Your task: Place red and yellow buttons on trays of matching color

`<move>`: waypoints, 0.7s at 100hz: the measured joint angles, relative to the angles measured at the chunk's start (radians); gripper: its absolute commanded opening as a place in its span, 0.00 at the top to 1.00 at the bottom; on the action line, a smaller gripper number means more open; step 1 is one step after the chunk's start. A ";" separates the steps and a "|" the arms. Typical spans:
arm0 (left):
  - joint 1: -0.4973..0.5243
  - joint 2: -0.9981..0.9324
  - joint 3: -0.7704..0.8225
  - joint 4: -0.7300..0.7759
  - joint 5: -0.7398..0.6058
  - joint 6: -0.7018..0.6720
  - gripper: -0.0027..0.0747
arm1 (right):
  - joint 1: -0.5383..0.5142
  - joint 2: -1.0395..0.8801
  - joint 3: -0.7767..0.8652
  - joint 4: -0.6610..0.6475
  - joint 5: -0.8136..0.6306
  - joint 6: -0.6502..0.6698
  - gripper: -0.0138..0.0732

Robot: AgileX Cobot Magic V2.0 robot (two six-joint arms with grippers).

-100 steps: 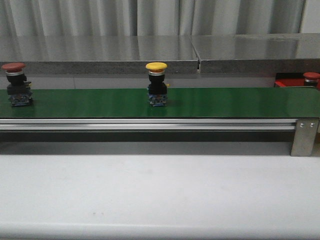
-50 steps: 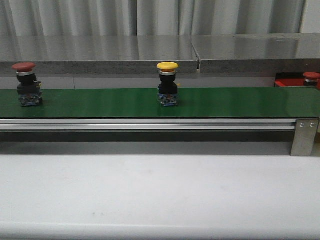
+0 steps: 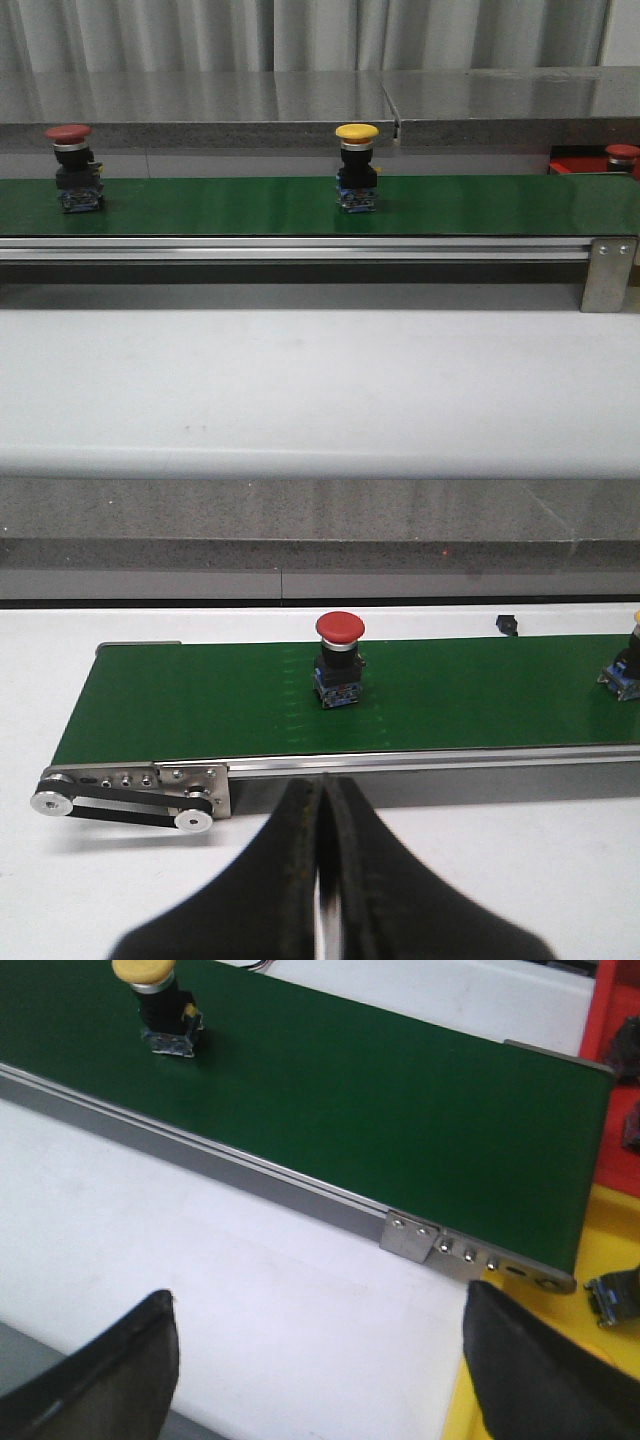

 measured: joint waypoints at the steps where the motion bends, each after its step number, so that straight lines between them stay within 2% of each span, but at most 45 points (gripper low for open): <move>1: 0.000 0.000 0.000 0.000 0.000 0.000 0.99 | 0.006 0.008 -0.007 0.000 -0.003 -0.002 0.17; 45: 0.000 0.000 0.000 0.000 0.000 0.000 0.99 | 0.209 0.564 -0.356 -0.002 -0.065 -0.038 0.17; 70: 0.000 0.000 0.000 0.000 0.000 0.000 0.99 | 0.270 0.793 -0.560 -0.012 -0.053 -0.040 0.17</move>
